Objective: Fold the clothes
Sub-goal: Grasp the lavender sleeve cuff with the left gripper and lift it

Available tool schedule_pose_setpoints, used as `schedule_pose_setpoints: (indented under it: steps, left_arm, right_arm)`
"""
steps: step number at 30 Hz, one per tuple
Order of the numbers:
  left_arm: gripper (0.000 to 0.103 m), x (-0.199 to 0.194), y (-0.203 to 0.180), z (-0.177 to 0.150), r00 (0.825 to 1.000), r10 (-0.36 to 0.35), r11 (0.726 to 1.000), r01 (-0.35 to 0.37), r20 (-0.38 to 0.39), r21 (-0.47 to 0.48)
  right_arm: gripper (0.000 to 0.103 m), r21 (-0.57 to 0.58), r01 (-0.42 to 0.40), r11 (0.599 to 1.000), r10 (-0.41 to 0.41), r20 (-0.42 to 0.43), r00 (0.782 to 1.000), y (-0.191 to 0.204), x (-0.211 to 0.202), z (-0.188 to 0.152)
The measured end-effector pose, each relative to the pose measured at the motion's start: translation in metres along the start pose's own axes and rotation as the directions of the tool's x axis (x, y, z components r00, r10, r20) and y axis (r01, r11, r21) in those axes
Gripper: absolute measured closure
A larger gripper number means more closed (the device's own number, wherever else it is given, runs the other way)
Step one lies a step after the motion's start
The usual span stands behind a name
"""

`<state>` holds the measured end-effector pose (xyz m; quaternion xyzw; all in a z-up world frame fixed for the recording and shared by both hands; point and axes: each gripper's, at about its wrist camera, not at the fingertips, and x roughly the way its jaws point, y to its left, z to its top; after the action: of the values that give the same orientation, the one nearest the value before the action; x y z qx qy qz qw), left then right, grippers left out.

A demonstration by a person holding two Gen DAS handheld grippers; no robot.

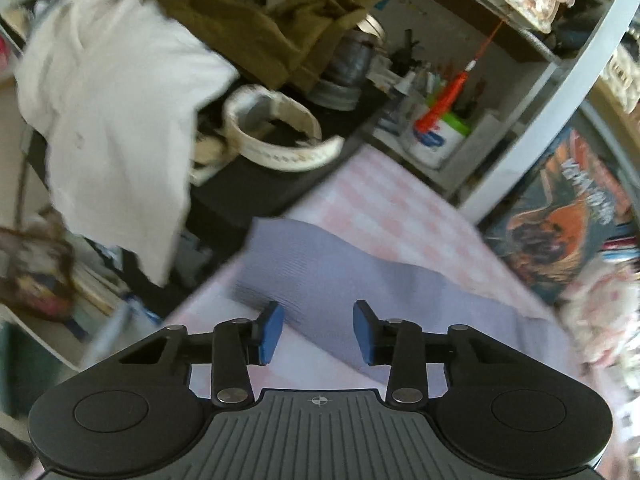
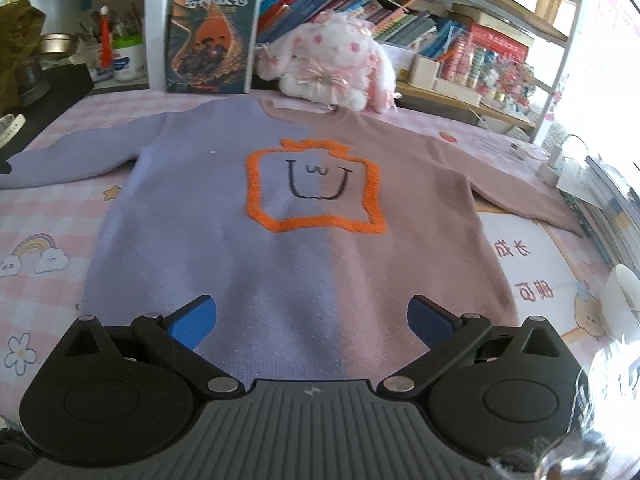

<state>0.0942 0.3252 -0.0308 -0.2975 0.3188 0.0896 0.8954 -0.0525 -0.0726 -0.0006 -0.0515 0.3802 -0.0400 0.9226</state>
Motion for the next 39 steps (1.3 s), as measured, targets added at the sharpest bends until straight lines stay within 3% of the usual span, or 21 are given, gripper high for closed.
schedule_pose_setpoints:
  steps: [4,8,12,16,19,22,27,30,36,39]
  left_arm:
    - [0.067,0.001,-0.008,-0.001,0.999,0.045,0.999,-0.045,0.01,0.001]
    - [0.064,-0.009,0.002,0.009,0.988,0.128,0.992,-0.129,0.082,0.005]
    - [0.064,-0.002,0.011,0.021,0.983,0.169,0.984,-0.173,0.071,0.05]
    - [0.066,0.003,0.013,0.021,0.99,0.129,0.99,-0.132,0.054,0.042]
    - [0.066,0.005,0.014,0.018,0.999,0.029,0.999,-0.028,0.025,-0.031]
    - [0.066,0.007,0.014,0.013,0.999,-0.047,0.993,0.048,0.007,-0.105]
    - [0.066,0.014,0.008,0.009,0.995,-0.102,0.982,0.097,-0.022,-0.164]
    - [0.066,0.018,0.005,0.011,0.995,-0.098,0.98,0.092,-0.023,-0.177]
    - [0.067,0.017,0.013,0.02,1.0,-0.022,0.973,0.024,0.012,-0.231]
    - [0.072,0.017,0.018,0.024,1.0,-0.003,0.971,0.008,0.02,-0.239]
  right_arm:
    - [0.0,0.009,0.013,1.0,-0.013,0.0,1.0,-0.005,-0.001,0.0]
    - [0.0,0.012,0.022,1.0,-0.022,0.002,1.0,-0.008,-0.002,0.0]
    - [0.0,0.018,0.026,1.0,-0.026,0.0,1.0,-0.01,-0.002,0.0]
    - [0.0,0.014,0.024,1.0,-0.024,-0.001,1.0,-0.01,-0.001,0.001]
    - [0.0,-0.002,0.02,1.0,-0.02,0.003,1.0,-0.007,-0.002,0.002]
    - [0.0,-0.012,0.017,1.0,-0.017,0.005,1.0,-0.004,-0.002,0.003]
    - [0.0,-0.013,0.018,1.0,-0.018,0.004,1.0,-0.002,-0.002,0.004]
    - [0.0,-0.013,0.02,1.0,-0.02,0.003,1.0,-0.001,-0.003,0.004]
    - [0.0,-0.007,0.029,1.0,-0.029,0.002,1.0,-0.002,-0.003,0.003]
    - [0.0,0.0,0.033,0.999,-0.033,-0.002,0.999,-0.004,-0.002,0.003]
